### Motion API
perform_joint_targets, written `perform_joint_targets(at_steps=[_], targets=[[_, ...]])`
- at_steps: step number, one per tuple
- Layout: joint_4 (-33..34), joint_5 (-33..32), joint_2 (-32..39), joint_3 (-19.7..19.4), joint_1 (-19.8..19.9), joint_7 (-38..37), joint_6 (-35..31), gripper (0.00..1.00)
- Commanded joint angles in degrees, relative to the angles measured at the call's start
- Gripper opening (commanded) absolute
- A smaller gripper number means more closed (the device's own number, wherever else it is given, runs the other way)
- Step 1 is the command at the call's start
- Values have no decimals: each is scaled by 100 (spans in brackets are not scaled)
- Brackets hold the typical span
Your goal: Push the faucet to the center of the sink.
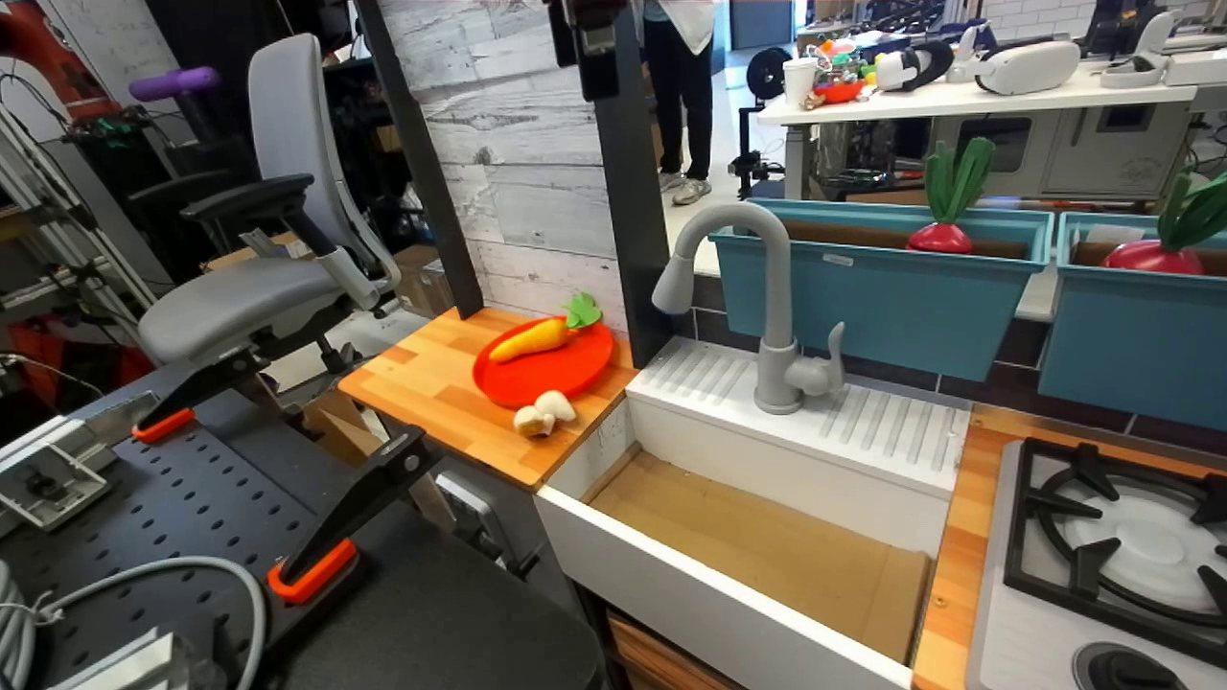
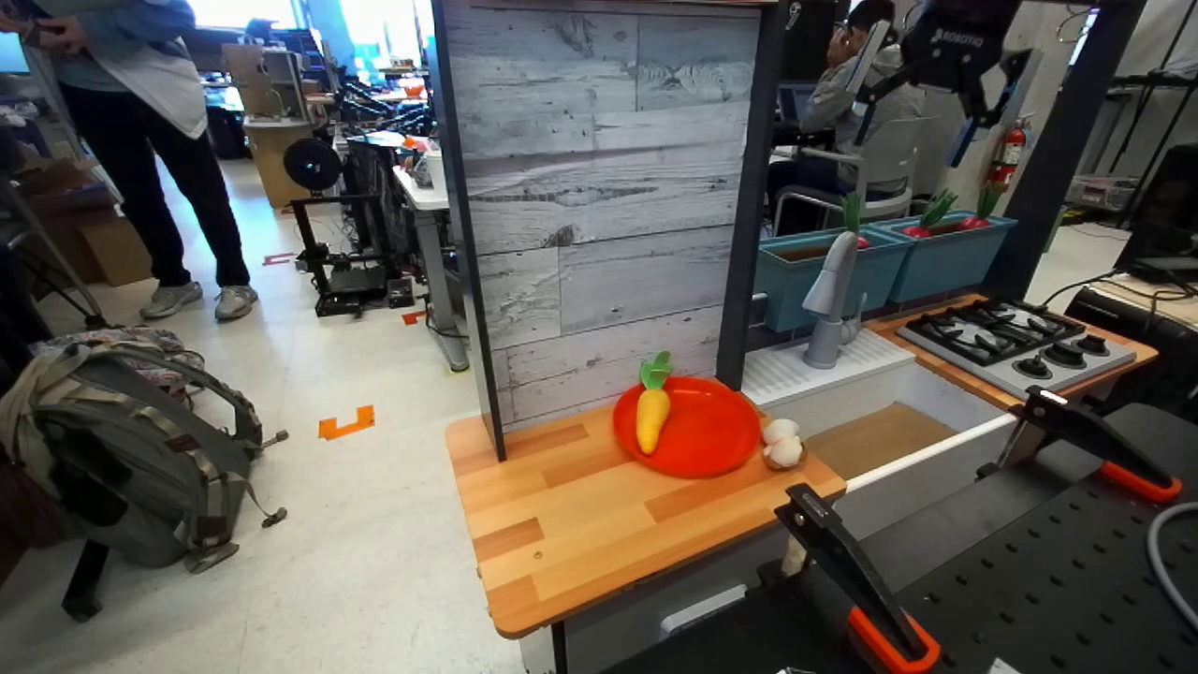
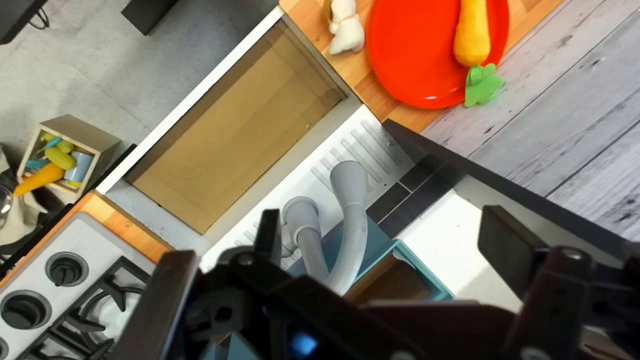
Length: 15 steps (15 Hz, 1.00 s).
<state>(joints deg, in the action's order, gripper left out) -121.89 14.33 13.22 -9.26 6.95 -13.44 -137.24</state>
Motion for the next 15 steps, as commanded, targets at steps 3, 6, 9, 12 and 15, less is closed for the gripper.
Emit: perform_joint_targets(at_steps=[3,6,9,12,15], targets=[[1037,168,1219,33,158,-389,-187,100],[1404,165,1697,33,237,-517,-162,100],[1643,122,2060,41,278,-592,-129,100],[1789,65,2322,46,257,-579,-119,100],[1938,50,2534,44,235,-605,-100,100]])
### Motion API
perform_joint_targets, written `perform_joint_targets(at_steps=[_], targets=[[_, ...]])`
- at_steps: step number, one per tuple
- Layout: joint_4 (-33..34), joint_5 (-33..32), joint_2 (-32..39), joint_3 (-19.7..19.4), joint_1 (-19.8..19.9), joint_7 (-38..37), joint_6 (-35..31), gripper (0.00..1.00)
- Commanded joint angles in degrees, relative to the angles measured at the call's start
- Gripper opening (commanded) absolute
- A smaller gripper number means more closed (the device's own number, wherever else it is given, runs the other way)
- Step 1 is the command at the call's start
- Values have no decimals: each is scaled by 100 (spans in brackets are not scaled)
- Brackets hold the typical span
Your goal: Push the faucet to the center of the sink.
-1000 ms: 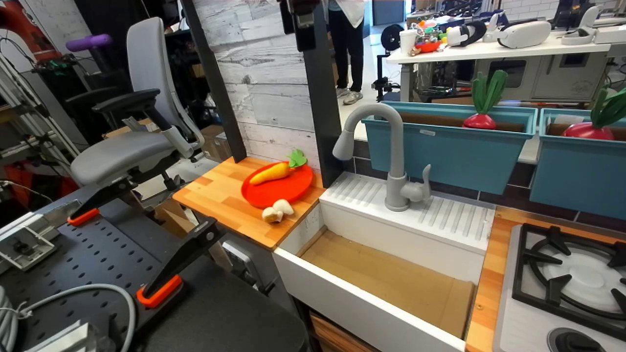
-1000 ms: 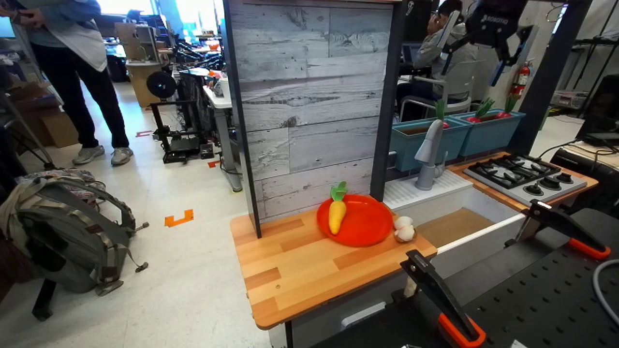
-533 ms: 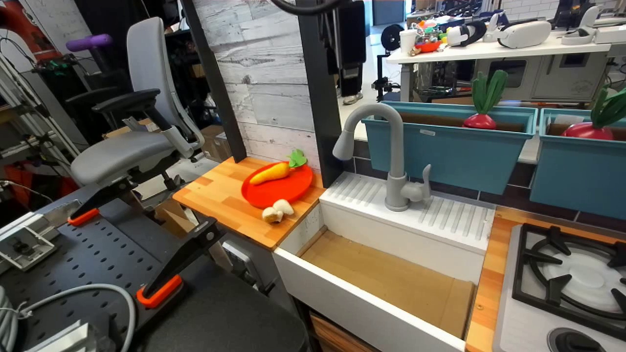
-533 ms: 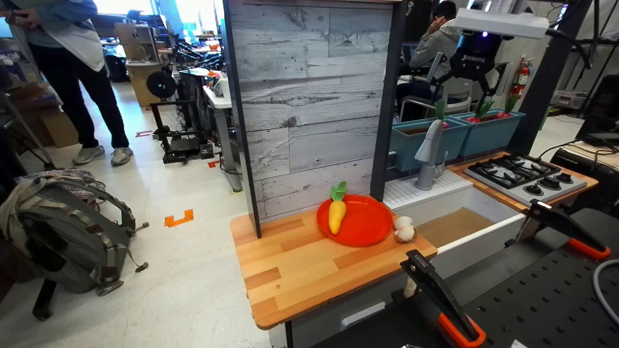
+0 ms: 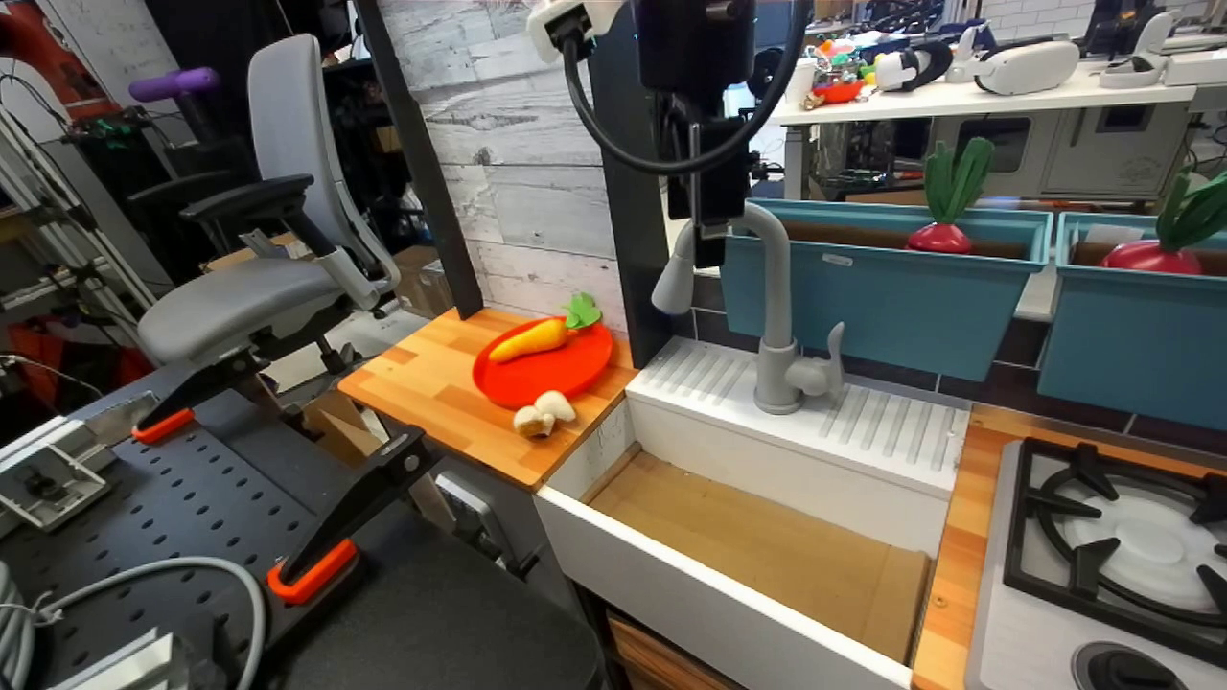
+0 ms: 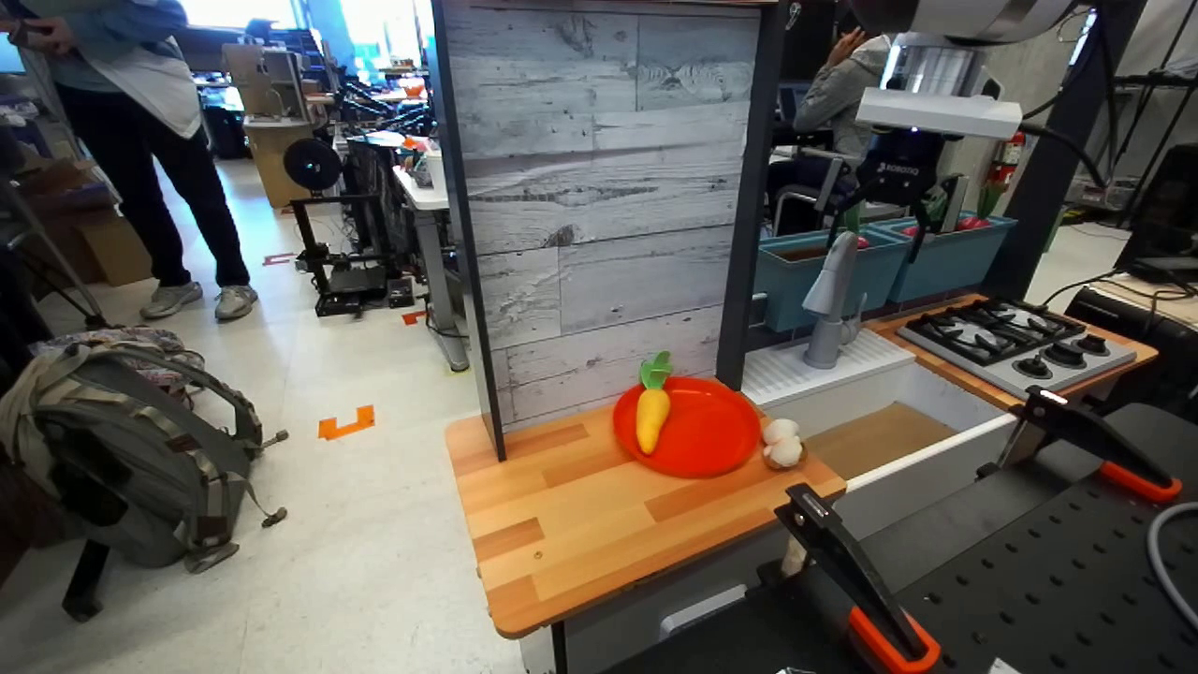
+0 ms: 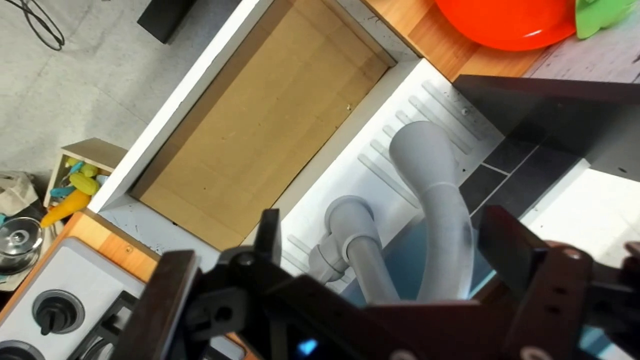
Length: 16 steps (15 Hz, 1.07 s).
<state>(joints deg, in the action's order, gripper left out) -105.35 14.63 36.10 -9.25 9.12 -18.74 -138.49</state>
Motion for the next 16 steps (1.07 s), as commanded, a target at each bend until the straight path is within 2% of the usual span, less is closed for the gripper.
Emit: perform_joint_targets(at_steps=[1,4,5,6,8,11,16], targets=[[312,22,300,49,10,-78,16,100],[408,29,417,81,0,-62,13,100],[419,18,442,88,-11,-49,-20,95],[428,8,462,94,-20,-38,-38,74],[435,-22,476,89,-43,-26,-39,68],[358,-26,415,98,-22,53,-29,43],[364,-119,414,72,60,310,29,7]])
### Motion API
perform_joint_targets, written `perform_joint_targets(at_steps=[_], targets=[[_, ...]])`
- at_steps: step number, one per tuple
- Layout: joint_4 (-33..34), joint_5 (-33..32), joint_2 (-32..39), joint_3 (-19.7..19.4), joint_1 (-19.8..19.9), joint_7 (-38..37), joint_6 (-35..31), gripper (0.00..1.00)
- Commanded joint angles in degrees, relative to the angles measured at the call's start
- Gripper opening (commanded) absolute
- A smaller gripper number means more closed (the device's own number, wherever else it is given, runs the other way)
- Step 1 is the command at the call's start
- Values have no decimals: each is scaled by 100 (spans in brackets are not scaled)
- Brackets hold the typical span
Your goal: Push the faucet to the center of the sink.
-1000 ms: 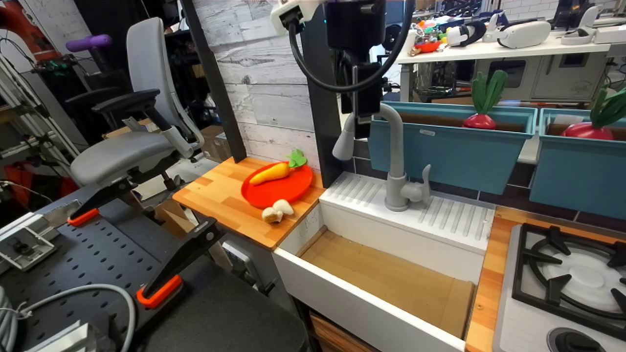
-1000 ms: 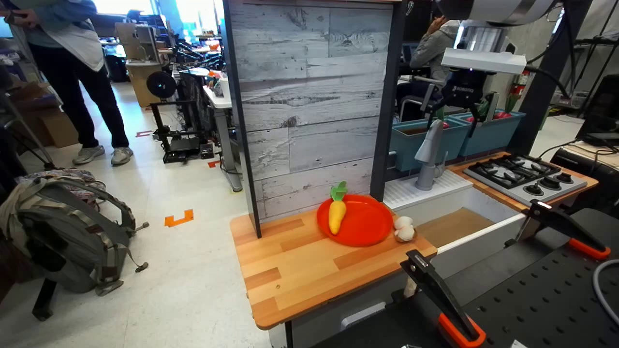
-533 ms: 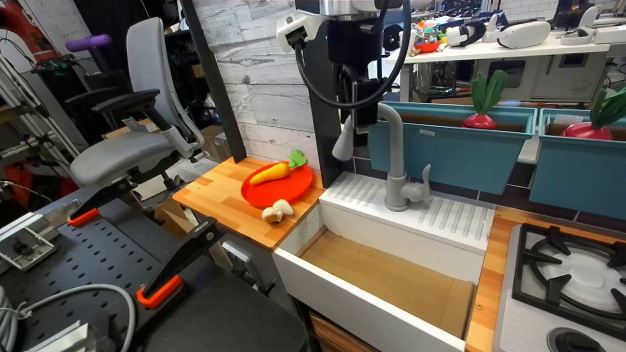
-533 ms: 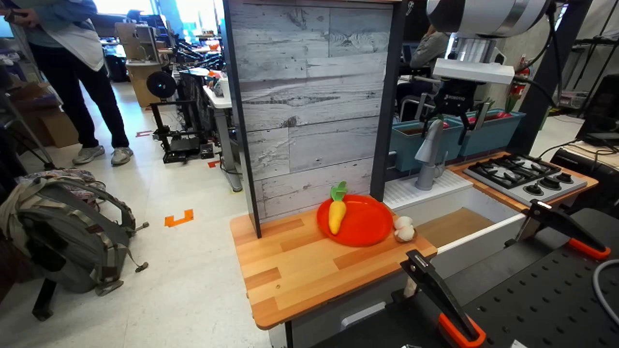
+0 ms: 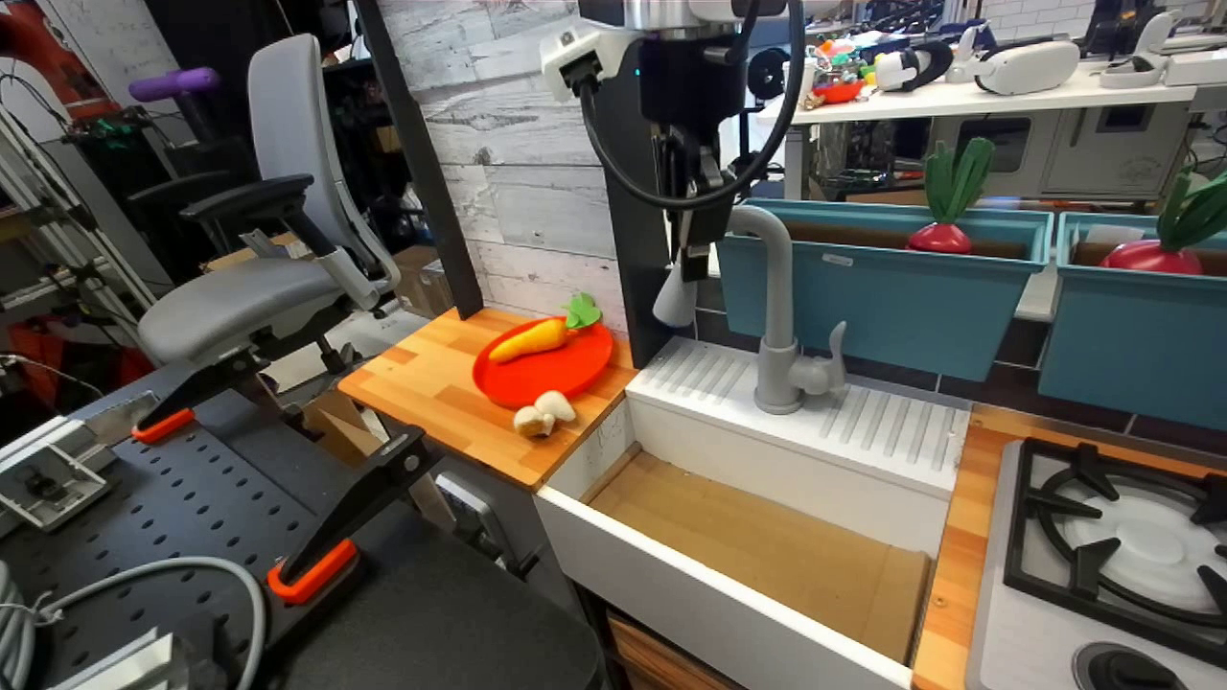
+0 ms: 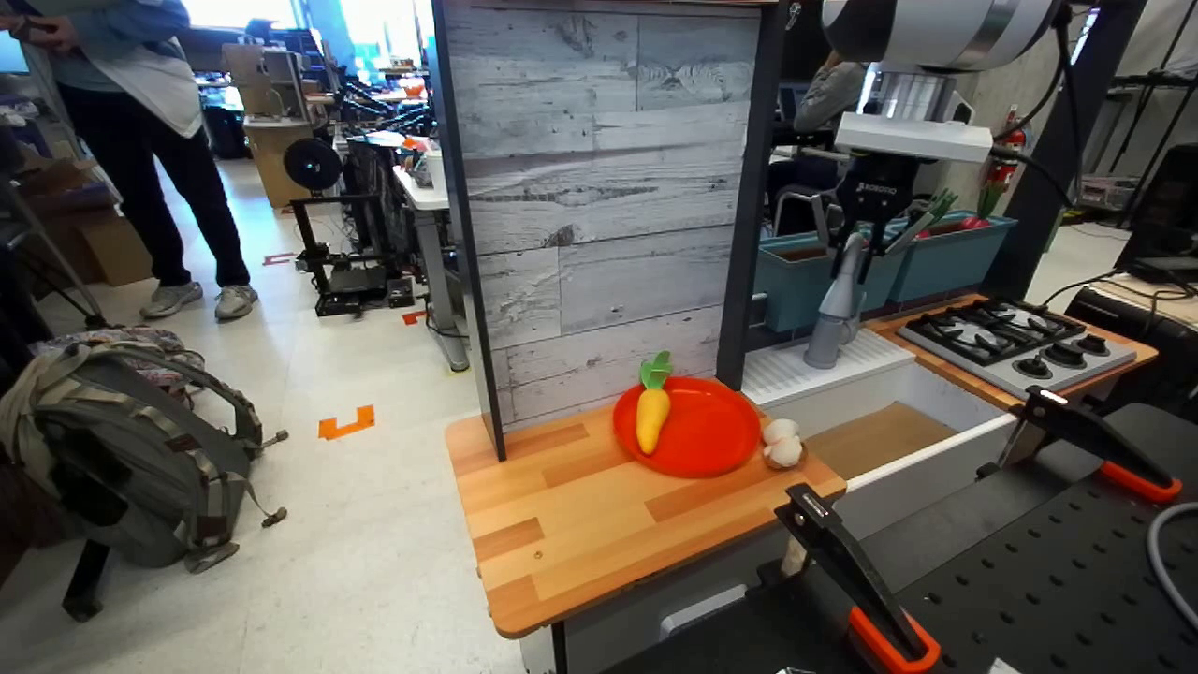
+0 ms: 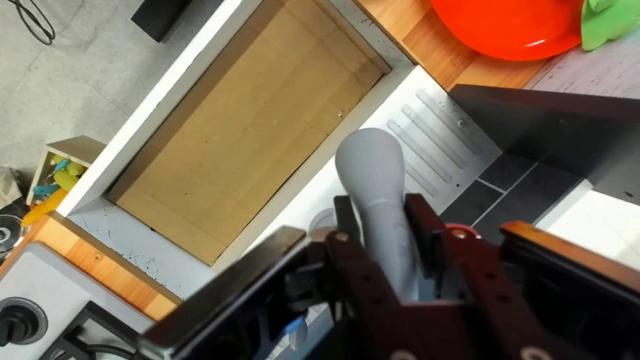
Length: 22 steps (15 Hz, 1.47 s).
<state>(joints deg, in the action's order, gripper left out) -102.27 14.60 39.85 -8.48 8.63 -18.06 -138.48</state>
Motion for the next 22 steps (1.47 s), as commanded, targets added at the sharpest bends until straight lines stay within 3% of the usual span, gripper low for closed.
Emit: perform_joint_targets(at_steps=[1,3,11,18,21,22], targets=[[54,-186,51,-33,116,345,43,1],[53,-367,44,-88,146,638,108,6],[344,-1168,83,-270,440,2076,500,6],[546,-1440,145,-214,672,3269,580,6],[530,-1553,173,-236,642,3458,522,6],[520,-1477,152,-161,701,3546,577,49]])
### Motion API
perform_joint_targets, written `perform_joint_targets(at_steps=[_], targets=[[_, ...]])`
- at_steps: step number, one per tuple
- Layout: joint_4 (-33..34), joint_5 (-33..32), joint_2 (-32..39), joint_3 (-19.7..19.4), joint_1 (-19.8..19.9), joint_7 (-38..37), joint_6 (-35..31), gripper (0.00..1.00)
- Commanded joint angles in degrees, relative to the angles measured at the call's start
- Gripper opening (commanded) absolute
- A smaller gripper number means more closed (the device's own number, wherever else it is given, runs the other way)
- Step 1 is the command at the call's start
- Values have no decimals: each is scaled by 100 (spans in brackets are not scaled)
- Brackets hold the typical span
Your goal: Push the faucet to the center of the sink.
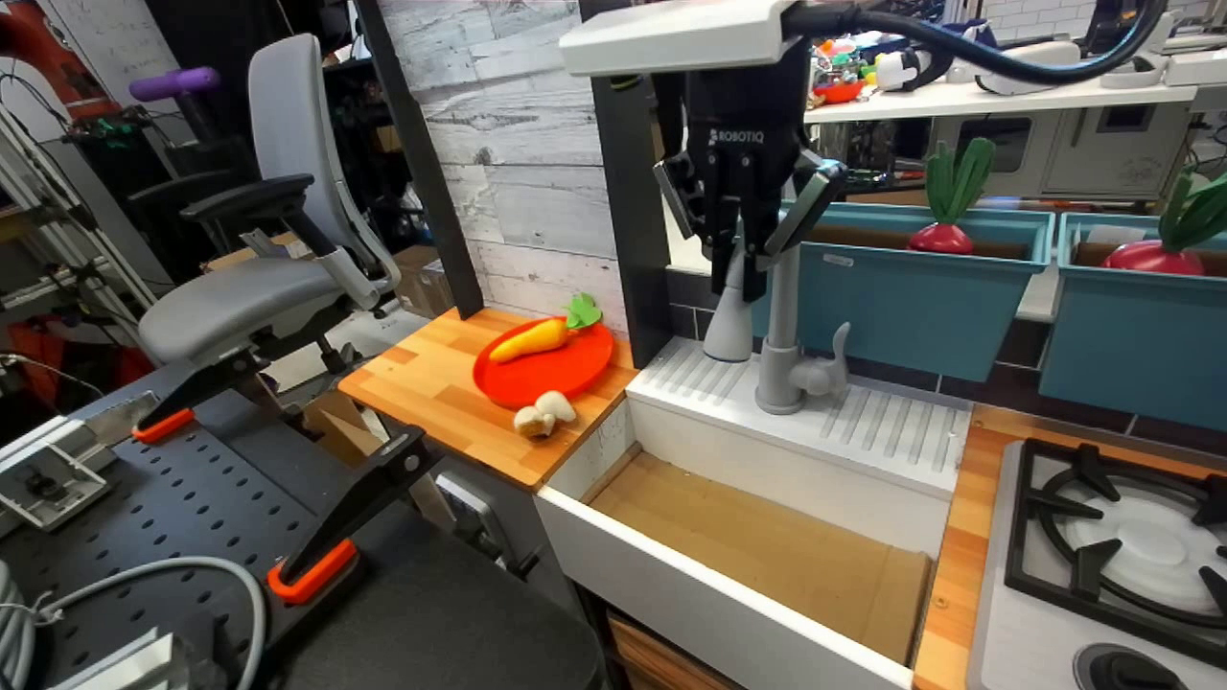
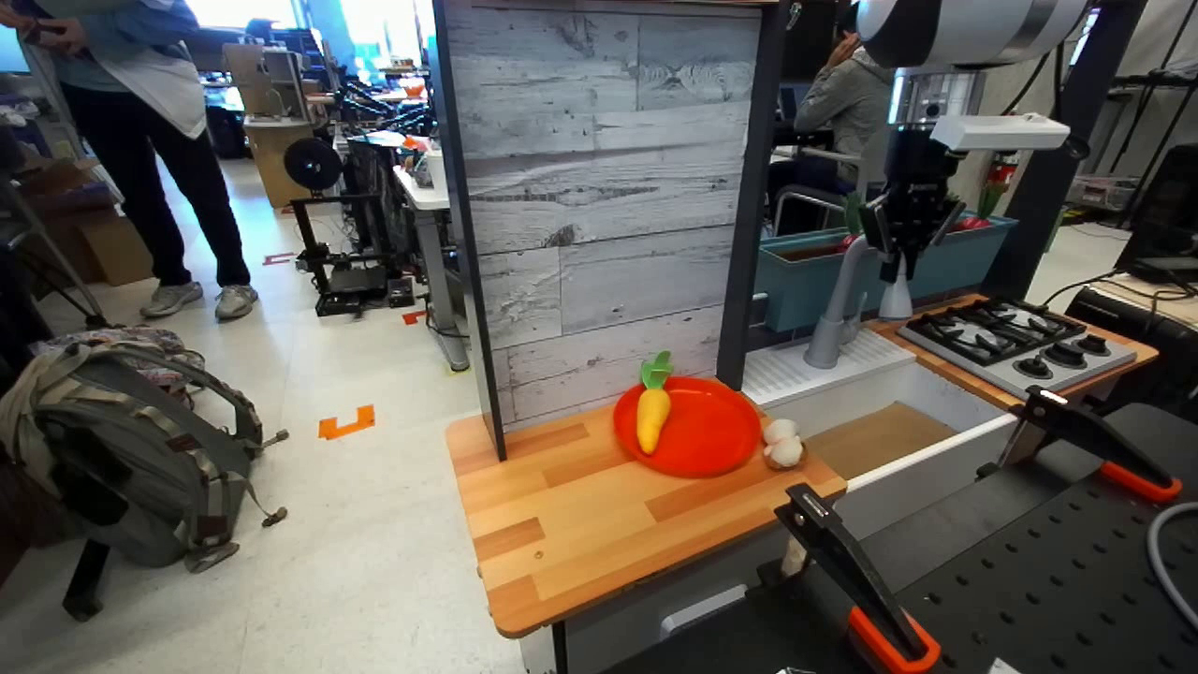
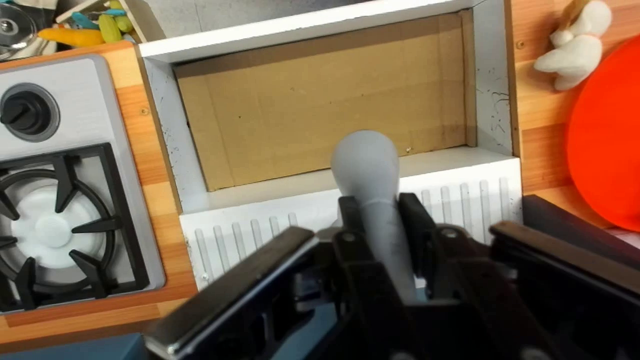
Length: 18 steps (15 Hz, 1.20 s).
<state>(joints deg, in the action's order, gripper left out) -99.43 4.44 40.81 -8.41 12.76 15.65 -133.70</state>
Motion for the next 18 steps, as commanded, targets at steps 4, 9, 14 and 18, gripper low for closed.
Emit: perform_joint_targets(at_steps=[4,9,14,18], targets=[[66,-689,-16,-216,245,147,-115,69],[-152,-990,-85,-242,172,77,-512,100],[-481,-981,-288,-56,215,187,-812,100],[-1015,-763,-763,165,324,437,-978,100]])
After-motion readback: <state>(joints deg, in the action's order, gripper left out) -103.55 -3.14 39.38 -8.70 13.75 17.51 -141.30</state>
